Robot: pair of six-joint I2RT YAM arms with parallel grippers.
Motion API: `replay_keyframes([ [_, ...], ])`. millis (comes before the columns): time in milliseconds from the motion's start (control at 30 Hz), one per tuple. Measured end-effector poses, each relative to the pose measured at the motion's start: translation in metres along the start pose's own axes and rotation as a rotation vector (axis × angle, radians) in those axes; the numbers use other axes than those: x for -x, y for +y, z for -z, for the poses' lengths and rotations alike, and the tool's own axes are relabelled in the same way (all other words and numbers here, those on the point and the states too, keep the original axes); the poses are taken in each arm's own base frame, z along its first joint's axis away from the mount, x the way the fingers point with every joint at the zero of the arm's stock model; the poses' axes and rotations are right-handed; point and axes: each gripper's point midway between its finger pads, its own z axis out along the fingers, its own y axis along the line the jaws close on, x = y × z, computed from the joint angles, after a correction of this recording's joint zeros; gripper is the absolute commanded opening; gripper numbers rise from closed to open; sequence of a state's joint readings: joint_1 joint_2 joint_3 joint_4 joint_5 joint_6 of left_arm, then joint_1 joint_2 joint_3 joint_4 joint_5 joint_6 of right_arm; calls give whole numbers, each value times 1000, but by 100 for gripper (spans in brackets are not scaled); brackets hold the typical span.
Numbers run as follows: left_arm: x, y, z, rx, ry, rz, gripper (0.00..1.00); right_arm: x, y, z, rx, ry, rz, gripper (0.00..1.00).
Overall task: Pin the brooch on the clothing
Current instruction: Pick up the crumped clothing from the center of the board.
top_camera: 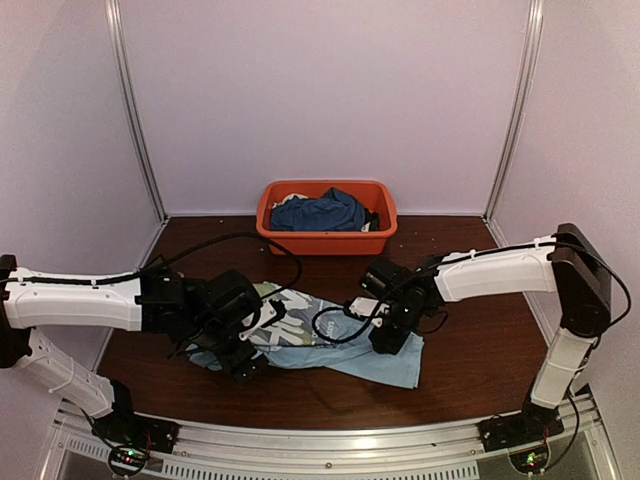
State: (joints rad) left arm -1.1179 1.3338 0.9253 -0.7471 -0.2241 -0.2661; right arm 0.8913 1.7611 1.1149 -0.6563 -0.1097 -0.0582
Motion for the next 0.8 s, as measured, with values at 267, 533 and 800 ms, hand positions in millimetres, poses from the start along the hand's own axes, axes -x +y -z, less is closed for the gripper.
replay_keyframes([
  [267, 2, 0, 2, -2, -14, 3, 98, -3, 3, -4, 23, 54, 5, 0],
  [533, 4, 0, 4, -4, -27, 3, 98, -3, -15, 19, -88, 5, -30, 0],
  [800, 4, 1, 5, -5, -34, 0, 98, -4, -52, 58, -305, -114, -160, 0],
])
